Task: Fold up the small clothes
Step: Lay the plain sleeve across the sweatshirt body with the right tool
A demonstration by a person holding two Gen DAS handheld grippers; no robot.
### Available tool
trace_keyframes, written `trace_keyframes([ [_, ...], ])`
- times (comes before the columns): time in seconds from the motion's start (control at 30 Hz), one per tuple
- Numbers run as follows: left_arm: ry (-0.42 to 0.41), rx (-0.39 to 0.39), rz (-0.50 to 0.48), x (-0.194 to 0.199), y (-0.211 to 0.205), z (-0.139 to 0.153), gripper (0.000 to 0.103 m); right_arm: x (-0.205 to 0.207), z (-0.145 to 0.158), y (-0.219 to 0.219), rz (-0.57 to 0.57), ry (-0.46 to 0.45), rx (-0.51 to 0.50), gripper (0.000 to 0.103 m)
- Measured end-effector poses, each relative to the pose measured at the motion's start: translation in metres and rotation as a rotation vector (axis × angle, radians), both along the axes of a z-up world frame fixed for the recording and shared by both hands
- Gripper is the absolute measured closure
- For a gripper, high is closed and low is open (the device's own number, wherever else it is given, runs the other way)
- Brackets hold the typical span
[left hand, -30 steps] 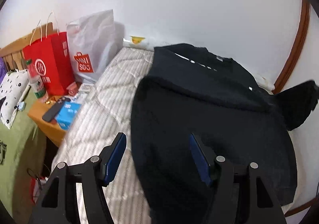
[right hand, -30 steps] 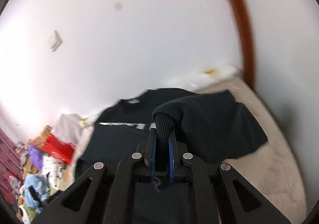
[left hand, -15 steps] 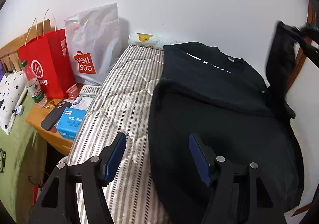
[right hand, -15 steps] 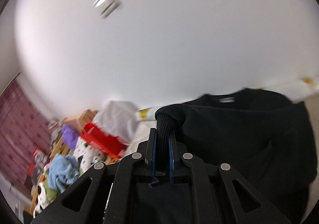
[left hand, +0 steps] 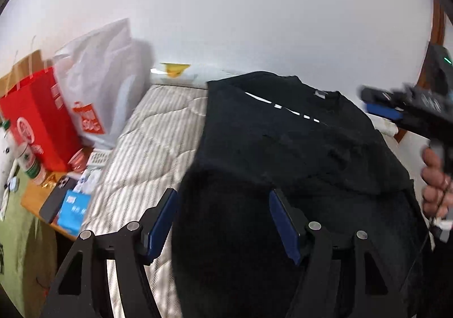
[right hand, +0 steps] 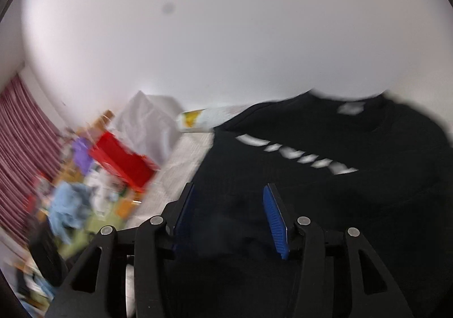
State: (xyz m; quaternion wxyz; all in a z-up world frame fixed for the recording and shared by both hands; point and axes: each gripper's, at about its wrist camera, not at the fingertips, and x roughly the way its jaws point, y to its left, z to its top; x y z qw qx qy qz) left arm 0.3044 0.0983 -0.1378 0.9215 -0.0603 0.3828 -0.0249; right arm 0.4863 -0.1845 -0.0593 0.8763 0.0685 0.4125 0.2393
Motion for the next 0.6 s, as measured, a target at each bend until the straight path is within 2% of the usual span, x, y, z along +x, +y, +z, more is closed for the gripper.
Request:
trace_keyframes([
  [0.07, 0.011, 0.011, -0.013, 0.011, -0.01, -0.004, 0.038, -0.014, -0.006, -0.031, -0.036, -0.025, -0.107, 0.054],
  [0.33, 0.075, -0.014, -0.089, 0.058, -0.046, -0.028, 0.04, -0.063, -0.052, -0.154, -0.225, 0.024, -0.378, 0.054],
  [0.5, 0.109, 0.149, -0.179, 0.068, -0.09, -0.049, 0.04, -0.079, -0.087, -0.208, -0.31, 0.105, -0.409, 0.053],
  [0.57, 0.104, 0.24, -0.178, 0.07, -0.104, -0.054, 0.047, -0.078, -0.1, -0.222, -0.329, 0.136, -0.394, 0.052],
  [0.6, 0.092, 0.274, -0.169, 0.071, -0.108, -0.054, 0.061, -0.077, -0.104, -0.227, -0.345, 0.142, -0.39, 0.052],
])
